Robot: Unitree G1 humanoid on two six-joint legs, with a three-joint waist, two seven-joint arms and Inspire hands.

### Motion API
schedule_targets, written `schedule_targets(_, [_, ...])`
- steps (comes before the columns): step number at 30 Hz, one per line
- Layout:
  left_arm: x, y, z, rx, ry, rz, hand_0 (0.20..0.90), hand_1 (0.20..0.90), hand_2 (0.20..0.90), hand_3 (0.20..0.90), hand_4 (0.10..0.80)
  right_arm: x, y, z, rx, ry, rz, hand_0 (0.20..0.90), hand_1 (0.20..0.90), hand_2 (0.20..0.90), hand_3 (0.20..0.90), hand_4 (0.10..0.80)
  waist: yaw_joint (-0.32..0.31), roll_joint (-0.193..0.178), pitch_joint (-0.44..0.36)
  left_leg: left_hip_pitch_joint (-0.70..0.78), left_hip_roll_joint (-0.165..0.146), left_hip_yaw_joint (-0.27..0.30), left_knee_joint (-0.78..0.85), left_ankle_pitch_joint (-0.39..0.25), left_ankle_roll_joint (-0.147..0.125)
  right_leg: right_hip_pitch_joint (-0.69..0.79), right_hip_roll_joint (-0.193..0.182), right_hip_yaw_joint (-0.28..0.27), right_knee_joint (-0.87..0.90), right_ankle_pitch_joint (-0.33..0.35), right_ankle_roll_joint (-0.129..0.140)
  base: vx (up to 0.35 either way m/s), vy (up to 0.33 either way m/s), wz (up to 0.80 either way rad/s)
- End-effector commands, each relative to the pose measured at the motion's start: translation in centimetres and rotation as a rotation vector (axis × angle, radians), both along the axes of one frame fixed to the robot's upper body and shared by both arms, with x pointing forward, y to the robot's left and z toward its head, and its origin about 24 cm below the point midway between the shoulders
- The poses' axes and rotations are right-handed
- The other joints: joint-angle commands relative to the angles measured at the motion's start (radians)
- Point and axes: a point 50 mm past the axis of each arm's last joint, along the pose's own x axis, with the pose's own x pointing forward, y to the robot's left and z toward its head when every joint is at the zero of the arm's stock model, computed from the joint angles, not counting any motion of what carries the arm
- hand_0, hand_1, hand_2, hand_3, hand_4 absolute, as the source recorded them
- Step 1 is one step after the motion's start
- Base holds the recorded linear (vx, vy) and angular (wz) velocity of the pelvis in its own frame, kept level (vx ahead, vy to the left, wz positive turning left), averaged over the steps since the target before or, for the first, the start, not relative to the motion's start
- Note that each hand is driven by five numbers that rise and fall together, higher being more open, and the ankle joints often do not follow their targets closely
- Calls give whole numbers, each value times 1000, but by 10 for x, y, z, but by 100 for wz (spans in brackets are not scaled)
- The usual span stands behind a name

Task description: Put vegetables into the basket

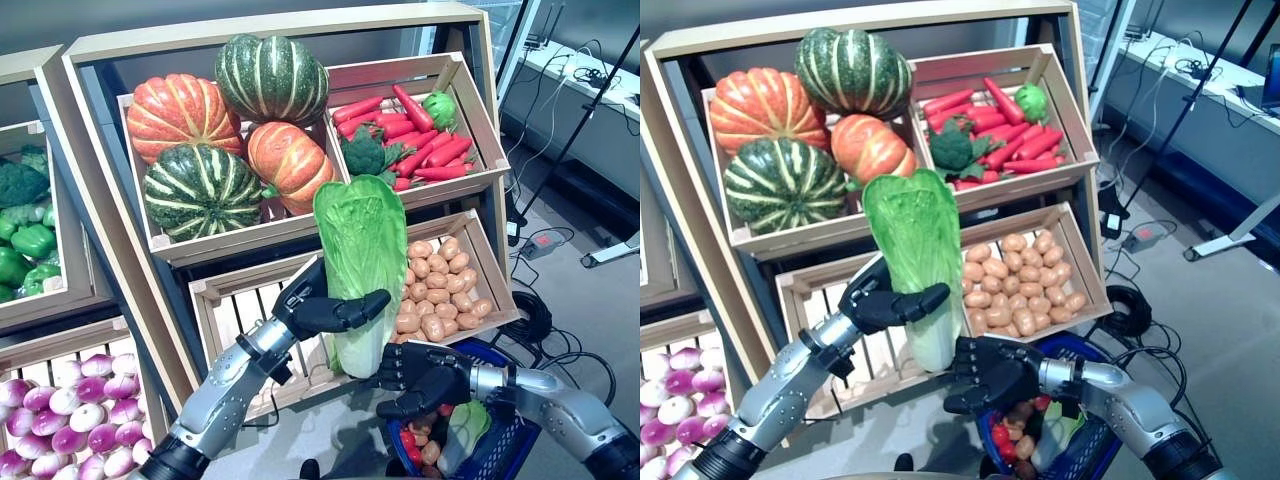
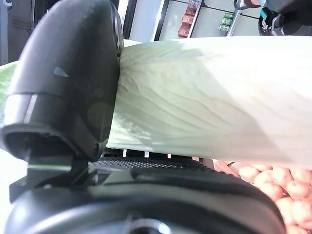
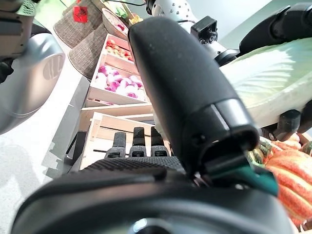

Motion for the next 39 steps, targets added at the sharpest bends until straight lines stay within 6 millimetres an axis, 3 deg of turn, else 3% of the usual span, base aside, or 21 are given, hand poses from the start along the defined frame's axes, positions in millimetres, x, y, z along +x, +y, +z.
schedule_targets(1, [9, -16, 22, -40, -124, -76, 300, 300, 300, 300, 400, 19, 59, 80, 411, -348, 229, 900, 900, 900, 900, 800, 5, -59, -76, 17, 2, -26, 3, -67, -16, 55, -83, -4, 2, 0, 53, 0, 0, 0])
schedule_targets(7, [8, -18, 21, -48, -127, -65, 300, 300, 300, 300, 400, 32, 59, 79, 482, -341, -48, 900, 900, 900, 900, 800, -3, -50, -74, 17, 0, -27, 3, -71, -11, 53, -81, 4, 2, -2, 54, 0, 0, 0])
schedule_targets(12, [9, -21, 22, -55, -131, -54, 300, 300, 300, 300, 400, 34, 64, 78, 530, -318, -178, 900, 900, 900, 900, 800, -7, -45, -69, 17, 2, -22, 3, -71, -10, 52, -83, 5, 2, -2, 55, 0, 0, 0])
schedule_targets(20, [9, -29, 24, -60, -140, -40, 300, 300, 300, 300, 400, 45, 68, 74, 477, -327, -451, 900, 900, 900, 900, 800, -17, -38, -64, 14, 1, -14, 3, -70, -8, 46, -86, 8, 2, 0, 55, -3, 3, -1])
schedule_targets(30, [10, -30, 28, -58, -147, -41, 300, 300, 300, 300, 400, 46, 72, 75, 511, -285, -494, 900, 900, 900, 900, 800, -14, -39, -58, 10, 3, -11, 3, -68, -8, 43, -89, 4, 2, 0, 52, -2, 2, -2])
schedule_targets(31, [10, -30, 28, -58, -147, -42, 300, 300, 300, 300, 400, 46, 73, 75, 513, -277, -491, 648, 648, 648, 648, 632, -13, -39, -58, 10, 3, -12, 3, -68, -9, 43, -89, 4, 2, 0, 52, 0, 0, 0])
schedule_targets(32, [10, -30, 28, -58, -147, -43, 300, 300, 300, 300, 400, 46, 73, 75, 511, -275, -491, 516, 516, 516, 516, 544, -13, -39, -58, 10, 3, -12, 3, -68, -9, 43, -89, 3, 2, 0, 52, 0, 0, 0])
schedule_targets(33, [10, -30, 28, -59, -146, -44, 300, 300, 300, 300, 400, 46, 73, 73, 503, -269, -490, 300, 300, 300, 300, 400, -12, -40, -60, 10, 3, -11, 3, -68, -9, 44, -89, 3, 2, 0, 51, 0, 0, 0])
schedule_targets(39, [9, -29, 28, -57, -144, -41, 300, 300, 300, 300, 400, 43, 73, 68, 471, -258, -484, 300, 300, 300, 300, 400, -12, -41, -61, 11, 3, -9, 3, -68, -9, 44, -89, 2, 2, 0, 51, 0, 0, 0])
